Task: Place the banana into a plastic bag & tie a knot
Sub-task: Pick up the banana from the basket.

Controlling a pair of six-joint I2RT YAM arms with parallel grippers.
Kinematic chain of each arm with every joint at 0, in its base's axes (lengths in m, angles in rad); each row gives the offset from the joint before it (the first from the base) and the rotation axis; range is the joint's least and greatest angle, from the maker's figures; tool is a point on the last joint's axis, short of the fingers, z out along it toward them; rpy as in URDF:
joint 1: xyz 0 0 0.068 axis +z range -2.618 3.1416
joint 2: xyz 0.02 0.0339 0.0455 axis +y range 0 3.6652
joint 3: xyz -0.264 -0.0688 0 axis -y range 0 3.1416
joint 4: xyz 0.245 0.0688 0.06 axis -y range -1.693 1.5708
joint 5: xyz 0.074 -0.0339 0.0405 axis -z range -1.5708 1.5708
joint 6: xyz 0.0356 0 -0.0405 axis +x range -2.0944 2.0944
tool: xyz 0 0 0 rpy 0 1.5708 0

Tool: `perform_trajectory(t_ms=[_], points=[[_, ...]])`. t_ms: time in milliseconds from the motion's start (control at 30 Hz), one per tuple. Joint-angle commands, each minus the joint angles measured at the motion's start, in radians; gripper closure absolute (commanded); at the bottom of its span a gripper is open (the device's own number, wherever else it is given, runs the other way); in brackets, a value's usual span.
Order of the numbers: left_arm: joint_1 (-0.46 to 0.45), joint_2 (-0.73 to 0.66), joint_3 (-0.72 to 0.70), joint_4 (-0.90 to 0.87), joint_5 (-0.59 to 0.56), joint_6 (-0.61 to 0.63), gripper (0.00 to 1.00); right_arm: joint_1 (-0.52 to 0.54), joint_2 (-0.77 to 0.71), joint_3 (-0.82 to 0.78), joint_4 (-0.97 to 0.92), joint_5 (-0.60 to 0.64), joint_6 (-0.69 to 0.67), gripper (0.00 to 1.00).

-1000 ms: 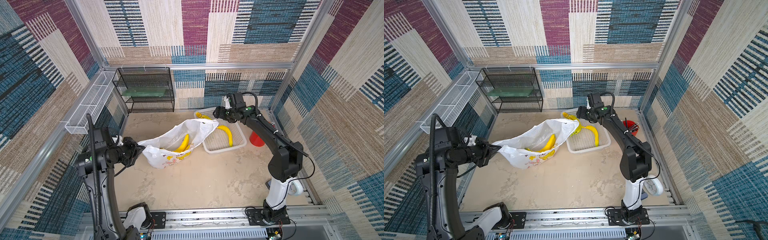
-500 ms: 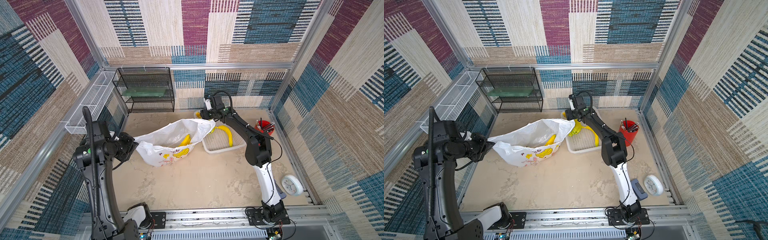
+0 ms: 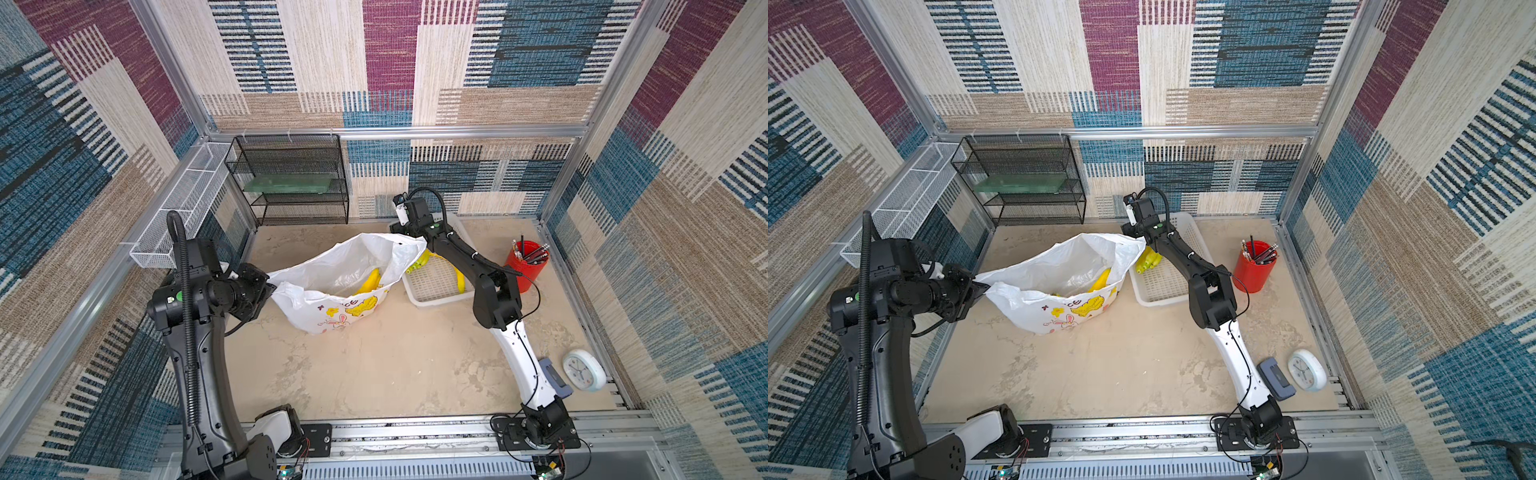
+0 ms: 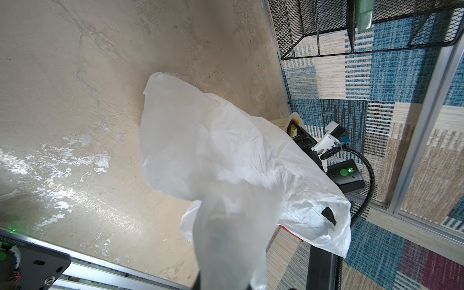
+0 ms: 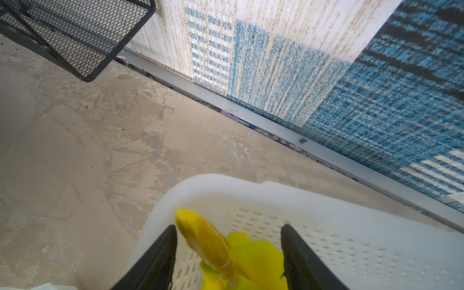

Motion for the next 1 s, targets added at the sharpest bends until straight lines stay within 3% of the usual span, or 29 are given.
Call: perform_trajectory(t_ms=[0,67,133,267,400,500,700,967], points=[[0.001,-0.001,-0.003,0.011,0.002,0.003,1.00,-0.008,0.012,0.026,0.045,-0.018,0.026,0.43],[0.002,0.000,-0.004,0.011,0.006,0.002,1.00,-0.008,0.018,0.033,0.043,-0.021,0.028,0.53],[0.001,0.000,-0.004,0.011,0.010,0.002,1.00,-0.010,0.013,0.033,0.036,-0.026,0.043,0.75],[0.001,-0.005,-0.007,0.011,0.016,0.003,1.00,-0.011,-0.034,0.033,0.009,0.013,0.083,1.00],[0.001,-0.010,-0.016,0.011,0.025,0.000,1.00,-0.030,-0.130,0.020,-0.029,0.093,0.138,1.00],[0.001,-0.011,-0.017,0.010,0.030,0.003,1.00,-0.056,-0.254,-0.079,0.014,0.128,0.186,1.00],[0.000,-0.015,-0.025,0.012,0.032,0.006,1.00,-0.072,-0.461,-0.234,0.072,0.115,0.195,1.00],[-0.001,-0.029,-0.034,0.011,0.005,0.016,1.00,0.082,-0.852,-0.602,0.446,-0.084,0.124,1.00]])
